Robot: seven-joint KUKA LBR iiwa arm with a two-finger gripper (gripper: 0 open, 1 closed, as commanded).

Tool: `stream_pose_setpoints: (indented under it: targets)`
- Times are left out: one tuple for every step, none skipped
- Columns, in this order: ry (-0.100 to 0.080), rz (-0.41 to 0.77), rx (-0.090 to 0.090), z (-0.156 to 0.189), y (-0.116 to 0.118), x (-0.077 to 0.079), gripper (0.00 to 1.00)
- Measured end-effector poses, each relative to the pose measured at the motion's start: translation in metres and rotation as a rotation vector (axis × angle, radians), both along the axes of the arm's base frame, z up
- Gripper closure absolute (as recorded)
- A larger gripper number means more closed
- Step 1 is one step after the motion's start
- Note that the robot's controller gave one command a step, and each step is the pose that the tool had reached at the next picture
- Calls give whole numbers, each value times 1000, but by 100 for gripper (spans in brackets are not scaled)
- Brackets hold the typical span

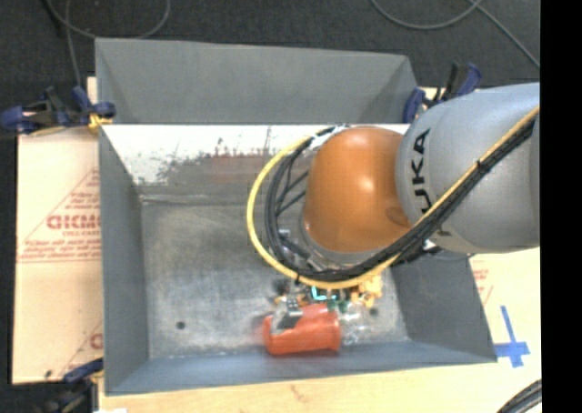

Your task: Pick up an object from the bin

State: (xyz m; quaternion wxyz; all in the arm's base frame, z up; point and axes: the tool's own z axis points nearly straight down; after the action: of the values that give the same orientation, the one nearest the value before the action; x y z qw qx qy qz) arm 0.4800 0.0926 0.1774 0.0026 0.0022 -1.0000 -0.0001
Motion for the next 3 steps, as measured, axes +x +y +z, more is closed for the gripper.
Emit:
stream_pose_setpoints:
  targets:
    - [-7, -4, 1, 3, -1, 2, 0]
    - [-6, 107, 0, -58, -31, -3, 0]
    - [-4, 170, 0, -49, -61, -3, 0]
